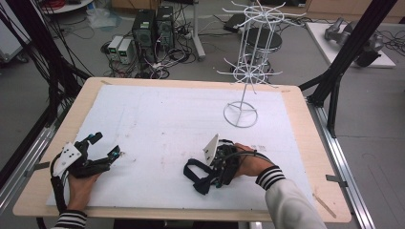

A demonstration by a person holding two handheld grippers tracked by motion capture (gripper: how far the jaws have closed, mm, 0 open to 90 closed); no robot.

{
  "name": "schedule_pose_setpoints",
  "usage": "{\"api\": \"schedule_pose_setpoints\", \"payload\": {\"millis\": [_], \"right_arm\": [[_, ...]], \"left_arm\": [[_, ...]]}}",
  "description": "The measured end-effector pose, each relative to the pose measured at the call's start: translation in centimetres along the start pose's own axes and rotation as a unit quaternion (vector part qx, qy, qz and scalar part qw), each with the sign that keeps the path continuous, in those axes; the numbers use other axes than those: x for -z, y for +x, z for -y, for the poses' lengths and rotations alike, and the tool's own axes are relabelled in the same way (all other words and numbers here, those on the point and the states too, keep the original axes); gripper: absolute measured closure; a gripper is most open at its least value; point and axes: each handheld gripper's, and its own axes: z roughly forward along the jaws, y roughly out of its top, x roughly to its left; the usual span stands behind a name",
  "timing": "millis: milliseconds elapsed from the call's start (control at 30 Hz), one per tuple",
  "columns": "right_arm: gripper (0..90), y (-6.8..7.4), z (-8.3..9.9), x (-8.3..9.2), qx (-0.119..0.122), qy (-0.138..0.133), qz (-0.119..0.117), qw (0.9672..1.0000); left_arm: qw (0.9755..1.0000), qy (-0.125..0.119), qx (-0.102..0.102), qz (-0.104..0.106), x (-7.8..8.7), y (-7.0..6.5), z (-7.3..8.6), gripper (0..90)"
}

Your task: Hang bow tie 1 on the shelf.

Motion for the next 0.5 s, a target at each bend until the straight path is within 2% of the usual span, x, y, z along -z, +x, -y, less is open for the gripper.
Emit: {"api": "schedule_pose_setpoints", "payload": {"millis": [67,267,500], "right_arm": [[35.7,-0.03,-0.04,-0.11,0.008,0.009,0.005,0.9999],[43.7,-0.08,-0.15,-0.31,0.022,0.027,0.008,0.9994],[53.1,-0.12,-0.11,-0.41,0.035,0.034,0.006,0.9988]], "left_arm": [[1.0000,0.000,0.000,0.000,0.00,0.00,0.00,14.7],[1.0000,-0.001,0.002,-0.001,0.00,0.00,0.00,14.6],[1.0000,0.000,0.001,-0.001,0.01,0.07,-0.01,14.7]]}}
